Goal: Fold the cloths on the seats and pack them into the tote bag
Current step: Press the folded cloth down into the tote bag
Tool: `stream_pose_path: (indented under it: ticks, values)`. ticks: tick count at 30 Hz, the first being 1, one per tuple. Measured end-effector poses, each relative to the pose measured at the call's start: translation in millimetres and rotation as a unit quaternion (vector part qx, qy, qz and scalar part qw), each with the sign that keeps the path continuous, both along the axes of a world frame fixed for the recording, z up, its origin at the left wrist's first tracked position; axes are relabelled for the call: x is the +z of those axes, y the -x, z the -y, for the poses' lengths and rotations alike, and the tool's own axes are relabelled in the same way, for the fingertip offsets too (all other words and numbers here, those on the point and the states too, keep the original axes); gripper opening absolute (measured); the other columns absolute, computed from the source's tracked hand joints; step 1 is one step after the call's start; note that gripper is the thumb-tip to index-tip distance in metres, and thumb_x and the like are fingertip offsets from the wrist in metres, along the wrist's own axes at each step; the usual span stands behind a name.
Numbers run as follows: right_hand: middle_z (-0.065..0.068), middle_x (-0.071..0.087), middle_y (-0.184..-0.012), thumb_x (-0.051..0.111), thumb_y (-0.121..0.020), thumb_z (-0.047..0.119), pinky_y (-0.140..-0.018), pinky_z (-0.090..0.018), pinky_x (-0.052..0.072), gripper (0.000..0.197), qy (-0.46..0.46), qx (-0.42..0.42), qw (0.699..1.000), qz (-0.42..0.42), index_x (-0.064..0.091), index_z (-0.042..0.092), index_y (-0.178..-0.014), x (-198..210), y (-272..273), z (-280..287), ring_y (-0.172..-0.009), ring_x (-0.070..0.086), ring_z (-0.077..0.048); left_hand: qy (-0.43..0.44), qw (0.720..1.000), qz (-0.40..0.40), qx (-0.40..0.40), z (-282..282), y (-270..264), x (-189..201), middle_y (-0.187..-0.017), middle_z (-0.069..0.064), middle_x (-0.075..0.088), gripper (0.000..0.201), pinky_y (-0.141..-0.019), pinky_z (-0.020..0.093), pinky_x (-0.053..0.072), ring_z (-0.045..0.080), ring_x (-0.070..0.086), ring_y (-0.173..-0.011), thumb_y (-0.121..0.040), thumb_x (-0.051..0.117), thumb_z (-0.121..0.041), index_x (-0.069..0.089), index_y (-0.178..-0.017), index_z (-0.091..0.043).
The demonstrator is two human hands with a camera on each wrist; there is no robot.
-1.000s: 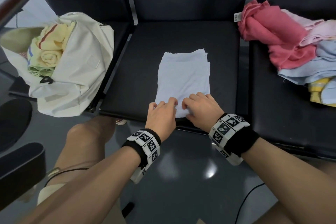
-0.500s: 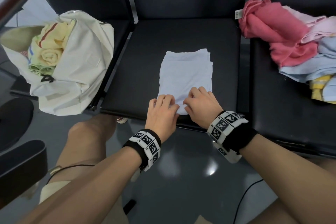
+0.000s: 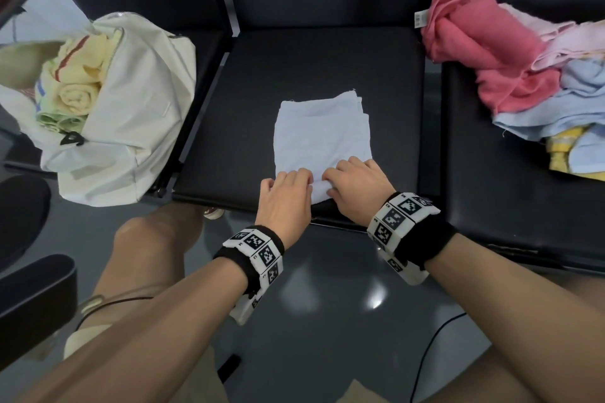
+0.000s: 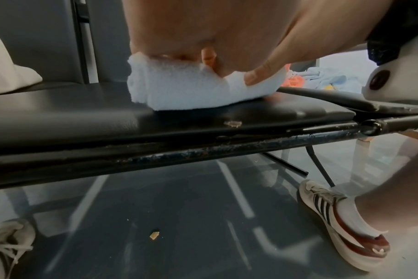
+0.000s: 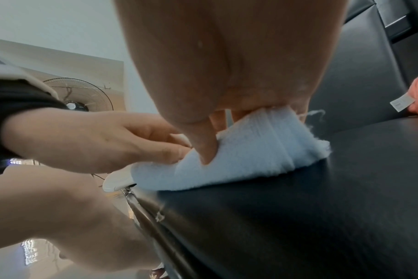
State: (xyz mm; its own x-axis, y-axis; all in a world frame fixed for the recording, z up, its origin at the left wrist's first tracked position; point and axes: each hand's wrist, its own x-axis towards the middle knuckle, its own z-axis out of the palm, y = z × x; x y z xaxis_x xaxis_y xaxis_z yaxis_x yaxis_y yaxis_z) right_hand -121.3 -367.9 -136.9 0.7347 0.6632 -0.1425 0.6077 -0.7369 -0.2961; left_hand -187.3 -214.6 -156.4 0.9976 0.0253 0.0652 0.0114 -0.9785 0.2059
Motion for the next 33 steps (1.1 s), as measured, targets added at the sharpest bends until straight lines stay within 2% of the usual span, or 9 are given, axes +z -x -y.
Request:
stream_pose_path:
  ticks: [2,4,7,12,17,21,26,30,33]
  values:
    - [0.0,0.057,-0.12,0.043,-0.1,0.03,-0.096,-0.037,0.033,0.028,0.014,-0.004,1.0,0.002,0.055,0.02,-0.122,0,-1,-1,-0.116,0.047,-0.022,-0.006,0.999,0.052,-0.016,-2,5,-2,-0.101,-0.002,0.057,0.021,-0.082,0.036,0.038,0.021,0.052,-0.092,-0.097,0.041,-0.024,0.06,-0.1,-0.017]
    - [-0.002,0.055,-0.121,0.042,-0.1,0.03,-0.096,-0.038,0.034,0.027,0.023,-0.006,1.0,0.003,0.055,0.018,-0.12,0,-1,-3,-0.117,0.046,-0.023,-0.005,0.995,0.089,-0.043,-6,10,-6,-0.103,0.002,0.056,0.018,-0.081,0.037,0.039,0.021,0.05,-0.093,-0.087,0.058,-0.027,0.063,-0.099,-0.013]
    - [-0.004,0.049,-0.121,0.045,-0.098,0.029,-0.089,-0.037,0.034,0.026,0.015,-0.011,1.0,0.009,0.059,0.014,-0.113,-1,1,-5,-0.112,0.044,-0.025,-0.014,0.994,0.074,-0.078,-11,12,-11,-0.104,0.003,0.059,0.031,-0.083,0.039,0.041,0.024,0.056,-0.095,-0.073,0.075,-0.019,0.064,-0.101,-0.012]
    - [-0.004,0.05,-0.119,0.05,-0.096,0.034,-0.092,-0.038,0.035,0.028,-0.009,-0.026,0.999,0.02,0.06,0.016,-0.116,0,-1,-3,-0.111,0.043,-0.026,-0.012,0.997,0.049,-0.062,-8,5,-7,-0.098,-0.002,0.066,0.028,-0.092,0.036,0.035,0.023,0.06,-0.094,-0.088,0.045,-0.015,0.067,-0.107,-0.014]
    - [0.001,0.055,-0.11,0.061,-0.086,0.031,-0.091,-0.036,0.035,0.035,-0.013,-0.02,1.0,0.002,0.048,0.021,-0.117,2,0,3,-0.106,0.047,-0.023,-0.049,0.998,-0.001,-0.05,-6,-3,-2,-0.094,-0.002,0.067,0.024,-0.086,0.035,0.027,0.023,0.054,-0.097,-0.093,0.05,-0.009,0.066,-0.109,-0.015]
    - [0.002,0.056,-0.116,0.055,-0.094,0.033,-0.093,-0.035,0.035,0.031,0.006,-0.014,1.0,0.001,0.051,0.022,-0.123,3,-3,3,-0.112,0.048,-0.021,-0.02,0.999,-0.021,-0.031,-3,-9,3,-0.101,-0.004,0.067,0.029,-0.089,0.035,0.028,0.02,0.053,-0.101,-0.1,0.04,-0.016,0.059,-0.121,-0.018]
    - [-0.001,0.046,-0.123,0.049,-0.098,0.035,-0.092,-0.037,0.037,0.029,0.013,-0.029,0.999,0.019,0.058,0.018,-0.12,2,-3,2,-0.114,0.044,-0.023,0.001,0.994,0.101,-0.036,-5,-2,3,-0.102,0.0,0.057,0.013,-0.084,0.034,0.035,0.021,0.049,-0.099,-0.088,0.06,-0.021,0.06,-0.099,-0.014]
    - [-0.003,0.045,-0.122,0.045,-0.099,0.036,-0.092,-0.038,0.035,0.031,0.021,-0.03,0.999,0.022,0.062,0.015,-0.114,1,-3,0,-0.113,0.04,-0.025,-0.029,0.997,0.034,-0.059,-10,8,-3,-0.11,0.002,0.058,0.046,-0.093,0.04,0.038,0.023,0.048,-0.107,-0.072,0.078,-0.035,0.06,-0.109,-0.013]
    - [-0.003,0.049,-0.119,0.045,-0.097,0.04,-0.096,-0.039,0.034,0.033,0.023,-0.033,0.999,0.015,0.061,0.016,-0.114,1,-4,-1,-0.112,0.043,-0.025,-0.041,0.996,0.044,-0.06,-9,5,-4,-0.103,0.0,0.063,0.034,-0.094,0.04,0.032,0.025,0.052,-0.104,-0.075,0.078,-0.024,0.063,-0.103,-0.013]
